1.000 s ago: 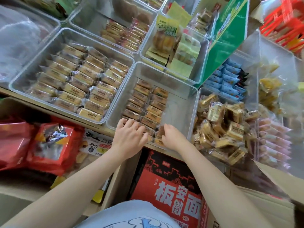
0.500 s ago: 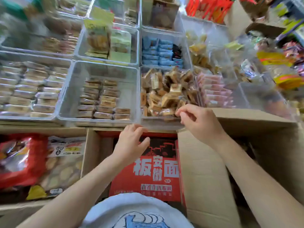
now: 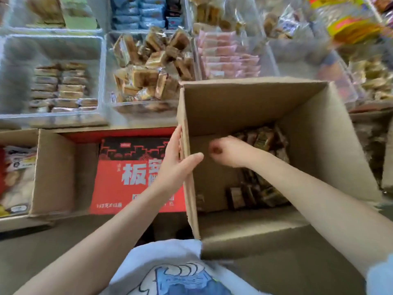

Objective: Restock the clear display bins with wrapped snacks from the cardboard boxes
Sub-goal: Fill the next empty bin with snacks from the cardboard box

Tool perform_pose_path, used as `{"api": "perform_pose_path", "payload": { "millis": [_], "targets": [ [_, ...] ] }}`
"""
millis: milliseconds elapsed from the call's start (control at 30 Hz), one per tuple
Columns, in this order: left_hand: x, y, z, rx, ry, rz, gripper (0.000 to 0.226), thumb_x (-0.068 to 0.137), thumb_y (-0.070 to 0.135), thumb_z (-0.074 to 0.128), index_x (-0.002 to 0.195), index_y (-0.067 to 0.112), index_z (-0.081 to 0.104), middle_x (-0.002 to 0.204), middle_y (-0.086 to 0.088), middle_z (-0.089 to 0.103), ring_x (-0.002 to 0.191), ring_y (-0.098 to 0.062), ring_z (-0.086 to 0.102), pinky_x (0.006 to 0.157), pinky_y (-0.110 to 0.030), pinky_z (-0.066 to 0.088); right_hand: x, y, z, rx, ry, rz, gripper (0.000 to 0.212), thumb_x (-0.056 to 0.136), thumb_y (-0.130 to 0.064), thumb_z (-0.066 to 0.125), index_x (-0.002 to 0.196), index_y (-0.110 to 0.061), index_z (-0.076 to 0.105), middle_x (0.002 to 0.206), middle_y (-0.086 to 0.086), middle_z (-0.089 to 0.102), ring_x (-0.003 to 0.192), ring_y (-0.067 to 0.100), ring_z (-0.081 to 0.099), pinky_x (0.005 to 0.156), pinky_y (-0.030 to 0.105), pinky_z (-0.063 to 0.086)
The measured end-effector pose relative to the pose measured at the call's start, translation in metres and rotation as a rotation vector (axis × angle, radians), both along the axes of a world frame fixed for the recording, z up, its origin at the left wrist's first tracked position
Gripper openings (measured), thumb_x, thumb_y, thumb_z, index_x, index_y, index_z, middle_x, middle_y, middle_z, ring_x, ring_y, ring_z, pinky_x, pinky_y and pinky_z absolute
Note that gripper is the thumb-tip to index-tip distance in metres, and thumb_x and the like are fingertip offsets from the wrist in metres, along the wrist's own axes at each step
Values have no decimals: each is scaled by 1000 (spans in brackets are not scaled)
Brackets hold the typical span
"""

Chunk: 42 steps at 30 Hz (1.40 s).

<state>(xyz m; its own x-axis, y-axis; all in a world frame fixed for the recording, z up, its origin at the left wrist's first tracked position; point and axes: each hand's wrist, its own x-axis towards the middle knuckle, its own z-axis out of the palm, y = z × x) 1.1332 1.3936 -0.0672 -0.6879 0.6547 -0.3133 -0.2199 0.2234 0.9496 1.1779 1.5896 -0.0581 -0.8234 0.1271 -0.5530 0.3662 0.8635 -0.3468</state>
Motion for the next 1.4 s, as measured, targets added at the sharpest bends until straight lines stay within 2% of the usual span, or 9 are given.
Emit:
{"api": "perform_pose_path", "payload": {
  "millis": [133, 300, 500, 633, 767, 967, 1200, 1267, 1400],
  "targets": [
    [0, -1, 1, -12, -21, 13, 86, 78, 41, 67, 154, 44, 28, 147, 25, 48, 134, -2, 47, 108, -30, 42, -6, -10, -69, -50, -286, 127, 31, 97, -19, 58, 127, -13, 59, 102, 1, 59, 95, 22, 61, 66, 27, 43],
    [6, 2, 12, -33, -34, 43, 81, 81, 25, 59, 154, 37, 26, 128, 40, 51, 114, 18, 52, 85, -5, 44, 1, -49, -115, -231, -569, 244, 69, 92, -28, 71, 150, -14, 39, 145, 8, 49, 131, 29, 48, 99, 36, 42],
    [11, 3, 20, -31, -30, 64, 74, 82, 26, 54, 147, 45, 25, 124, 51, 46, 113, 25, 47, 85, -2, 42, 15, -53, -150, -405, -327, -16, 71, 81, -23, 82, 141, -14, 45, 132, 11, 58, 124, 32, 57, 101, 42, 50],
    [9, 1, 19, -1, -31, 44, 75, 83, 28, 57, 149, 46, 25, 135, 40, 42, 116, 23, 47, 84, -2, 42, -20, 5, -93, -768, -321, -212, 39, 90, -30, 71, 124, -12, 62, 111, 5, 73, 108, 22, 67, 86, 38, 57],
    [6, 0, 14, -35, -32, 13, 82, 77, 45, 65, 149, 54, 27, 147, 22, 44, 133, -2, 46, 106, -28, 47, -24, 50, -7, -1264, -150, -388, 41, 77, -37, 82, 108, -13, 71, 100, 8, 72, 98, 23, 67, 81, 34, 57],
    [-12, -4, 44, -93, 532, 72, 85, 77, 42, 73, 152, 46, 32, 156, 17, 30, 146, -5, 27, 117, -45, 35, -22, 37, 67, -1468, 53, -305, 97, 73, -31, 87, 151, -6, 35, 139, 21, 48, 113, 33, 56, 89, 38, 55],
    [-78, -36, 80, 66, 1039, 98, 47, 82, 44, 73, 120, 16, 68, 129, -4, 58, 122, -23, 53, 100, -40, 46, -60, -41, 95, -1425, 123, -384, 78, 92, -52, 61, 139, 7, 42, 125, 25, 50, 105, 39, 52, 86, 44, 48],
    [-100, -57, 87, 65, 923, 124, 36, 81, 42, 76, 109, 19, 72, 111, 2, 66, 105, -15, 60, 89, -27, 48, -81, -62, 100, -1359, 60, -405, 82, 94, -71, 36, 130, 0, 53, 116, 25, 57, 96, 37, 59, 80, 42, 51],
    [-156, -111, 88, 103, 160, 239, 20, 86, 33, 76, 101, 20, 76, 89, 8, 76, 81, -1, 66, 73, -15, 48, -135, -108, 93, -1134, 67, -507, 94, 89, -82, 21, 137, -9, 55, 127, 23, 64, 113, 37, 64, 96, 51, 52]
  ]
}}
